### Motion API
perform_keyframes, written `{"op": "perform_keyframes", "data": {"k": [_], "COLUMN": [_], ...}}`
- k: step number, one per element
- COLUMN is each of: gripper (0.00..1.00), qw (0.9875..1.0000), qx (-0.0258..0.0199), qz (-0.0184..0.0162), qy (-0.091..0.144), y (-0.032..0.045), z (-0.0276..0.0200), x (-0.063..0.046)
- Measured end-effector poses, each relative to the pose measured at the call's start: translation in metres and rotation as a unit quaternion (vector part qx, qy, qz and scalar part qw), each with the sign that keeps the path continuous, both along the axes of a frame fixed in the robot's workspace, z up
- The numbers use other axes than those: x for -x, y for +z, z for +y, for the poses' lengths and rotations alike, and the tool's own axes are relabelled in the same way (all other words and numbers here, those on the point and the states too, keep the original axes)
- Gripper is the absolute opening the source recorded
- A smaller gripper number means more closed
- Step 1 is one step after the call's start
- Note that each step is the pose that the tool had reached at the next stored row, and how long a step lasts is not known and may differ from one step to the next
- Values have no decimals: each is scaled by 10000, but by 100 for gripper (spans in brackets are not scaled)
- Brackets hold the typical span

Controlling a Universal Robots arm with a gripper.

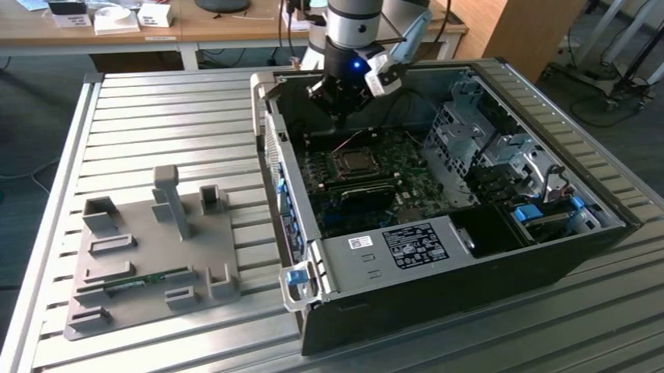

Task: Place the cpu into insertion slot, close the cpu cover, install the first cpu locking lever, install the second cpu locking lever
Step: 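Install the first cpu locking lever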

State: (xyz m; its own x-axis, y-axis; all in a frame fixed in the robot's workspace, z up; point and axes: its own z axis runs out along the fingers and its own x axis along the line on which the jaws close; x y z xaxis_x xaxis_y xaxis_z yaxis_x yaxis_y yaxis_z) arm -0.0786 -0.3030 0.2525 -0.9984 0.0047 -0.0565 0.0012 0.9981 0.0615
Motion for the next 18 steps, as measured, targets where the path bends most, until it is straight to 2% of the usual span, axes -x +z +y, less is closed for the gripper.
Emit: {"op": "perform_keyframes", "data": {"k": [10,12,18], "gripper": [11,11,11], "qw": [10000,10000,10000], "qx": [0,-27,-36], "qz": [1,0,1], "qy": [0,0,0], "y": [-92,-108,-136], "z": [0,0,0], "x": [-103,-114,-125]}}
